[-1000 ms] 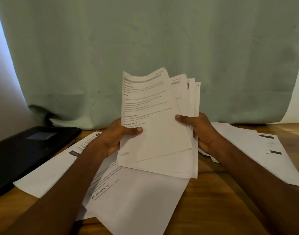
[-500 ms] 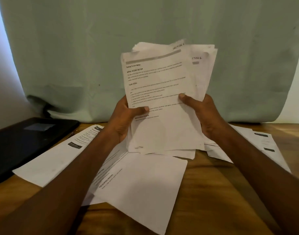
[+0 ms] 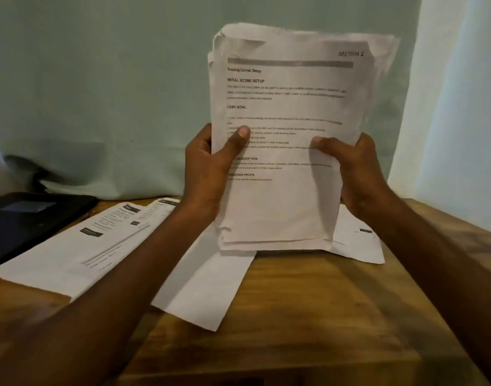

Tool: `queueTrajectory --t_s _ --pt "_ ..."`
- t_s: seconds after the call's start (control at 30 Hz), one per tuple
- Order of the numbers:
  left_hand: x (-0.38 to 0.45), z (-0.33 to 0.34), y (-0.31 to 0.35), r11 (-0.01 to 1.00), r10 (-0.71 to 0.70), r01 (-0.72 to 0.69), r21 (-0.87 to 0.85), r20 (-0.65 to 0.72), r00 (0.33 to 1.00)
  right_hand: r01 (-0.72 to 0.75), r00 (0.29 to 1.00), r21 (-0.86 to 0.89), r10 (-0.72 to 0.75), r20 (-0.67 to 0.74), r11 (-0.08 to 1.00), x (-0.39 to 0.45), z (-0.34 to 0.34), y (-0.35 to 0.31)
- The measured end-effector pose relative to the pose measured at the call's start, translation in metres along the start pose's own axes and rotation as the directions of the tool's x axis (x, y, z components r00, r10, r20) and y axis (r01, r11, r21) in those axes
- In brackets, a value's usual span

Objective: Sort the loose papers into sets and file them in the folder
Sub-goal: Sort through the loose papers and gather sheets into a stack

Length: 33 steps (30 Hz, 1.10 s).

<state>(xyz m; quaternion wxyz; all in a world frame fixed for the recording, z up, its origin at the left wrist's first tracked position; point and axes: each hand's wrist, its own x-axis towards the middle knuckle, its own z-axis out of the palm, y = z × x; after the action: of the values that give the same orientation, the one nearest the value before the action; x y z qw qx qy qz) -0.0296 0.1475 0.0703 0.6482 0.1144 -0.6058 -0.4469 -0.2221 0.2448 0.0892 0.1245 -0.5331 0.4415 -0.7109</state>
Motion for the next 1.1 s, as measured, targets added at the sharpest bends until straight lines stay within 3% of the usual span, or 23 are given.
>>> queueTrajectory --t_s 0.07,0.3,0.5,0.7,0.83,1.0,1.1 --pt "-0.015 0.007 -0.005 0.998 -0.015 0.013 0.056 0.035 0.999 -0.014 0.999 0.01 0.015 -0.034 1.0 -0.008 -0.013 0.0" --pt "-0.071 -0.003 -0.059 0.94 -0.324 0.3 0.165 0.144 0.935 -0.283 0.957 -0.135 0.289 0.024 0.95 -0.074 -0.041 0.061" --pt "-0.061 0.013 -0.043 0.963 -0.196 0.163 0.214 0.143 0.97 -0.174 0.984 -0.106 0.169 -0.058 0.979 -0.071 -0.047 0.045" --pt "-0.093 0.012 -0.067 0.923 -0.373 0.336 0.19 0.215 0.903 -0.272 0.962 -0.137 0.272 -0.016 0.953 -0.094 -0.062 0.068" --pt "-0.09 0.018 -0.06 0.924 -0.331 0.28 0.259 0.18 0.926 -0.251 0.967 -0.083 0.245 -0.069 0.965 -0.092 -0.072 0.067" --pt "-0.104 0.021 -0.071 0.83 -0.474 0.37 0.418 0.178 0.862 -0.413 0.909 -0.076 0.415 0.024 0.908 -0.098 -0.08 0.078" --pt "-0.095 0.026 -0.069 0.826 -0.465 0.341 0.449 0.201 0.862 -0.385 0.923 -0.068 0.383 -0.03 0.921 -0.096 -0.084 0.081"
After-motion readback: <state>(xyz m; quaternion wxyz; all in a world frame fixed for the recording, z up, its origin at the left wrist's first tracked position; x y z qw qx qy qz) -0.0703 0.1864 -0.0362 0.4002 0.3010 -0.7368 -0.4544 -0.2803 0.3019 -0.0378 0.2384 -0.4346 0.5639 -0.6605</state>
